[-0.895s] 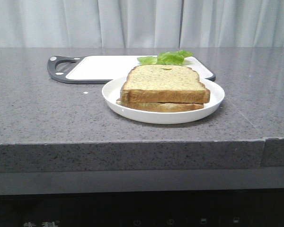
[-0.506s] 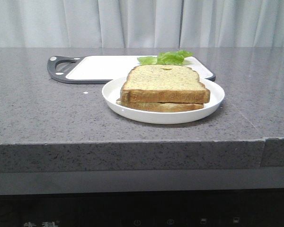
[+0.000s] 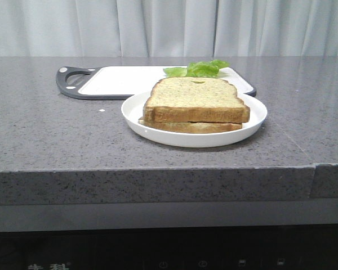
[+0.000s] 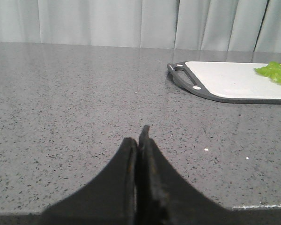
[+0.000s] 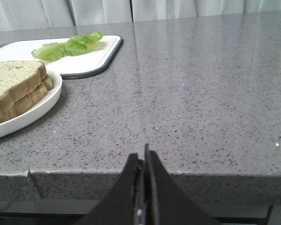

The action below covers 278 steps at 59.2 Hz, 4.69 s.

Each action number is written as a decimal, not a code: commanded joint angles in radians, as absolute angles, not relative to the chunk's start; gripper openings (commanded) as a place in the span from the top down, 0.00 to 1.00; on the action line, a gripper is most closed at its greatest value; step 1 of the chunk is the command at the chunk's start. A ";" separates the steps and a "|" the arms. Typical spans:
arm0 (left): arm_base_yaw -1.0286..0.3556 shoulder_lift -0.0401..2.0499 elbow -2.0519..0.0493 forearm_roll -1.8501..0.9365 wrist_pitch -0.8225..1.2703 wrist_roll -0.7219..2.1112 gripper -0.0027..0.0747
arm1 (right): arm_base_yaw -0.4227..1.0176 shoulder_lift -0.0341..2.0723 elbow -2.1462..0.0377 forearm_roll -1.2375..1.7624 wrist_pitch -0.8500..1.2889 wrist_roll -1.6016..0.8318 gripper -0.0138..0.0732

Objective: Left arm grabs bread, right arm adds lettuce

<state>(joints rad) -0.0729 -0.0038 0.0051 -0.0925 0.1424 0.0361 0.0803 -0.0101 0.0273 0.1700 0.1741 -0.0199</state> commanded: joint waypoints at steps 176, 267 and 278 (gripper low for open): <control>-0.621 1.701 -1.391 -0.396 0.616 0.035 0.49 | 0.072 0.394 -0.512 0.160 0.233 -0.020 0.41; -0.618 1.044 -0.910 0.709 0.328 -0.704 0.99 | 0.072 0.789 -0.680 0.160 0.190 -0.087 0.40; -0.618 0.868 -0.767 0.742 0.319 -0.737 0.99 | 0.114 1.044 -0.842 0.159 0.149 -0.184 0.34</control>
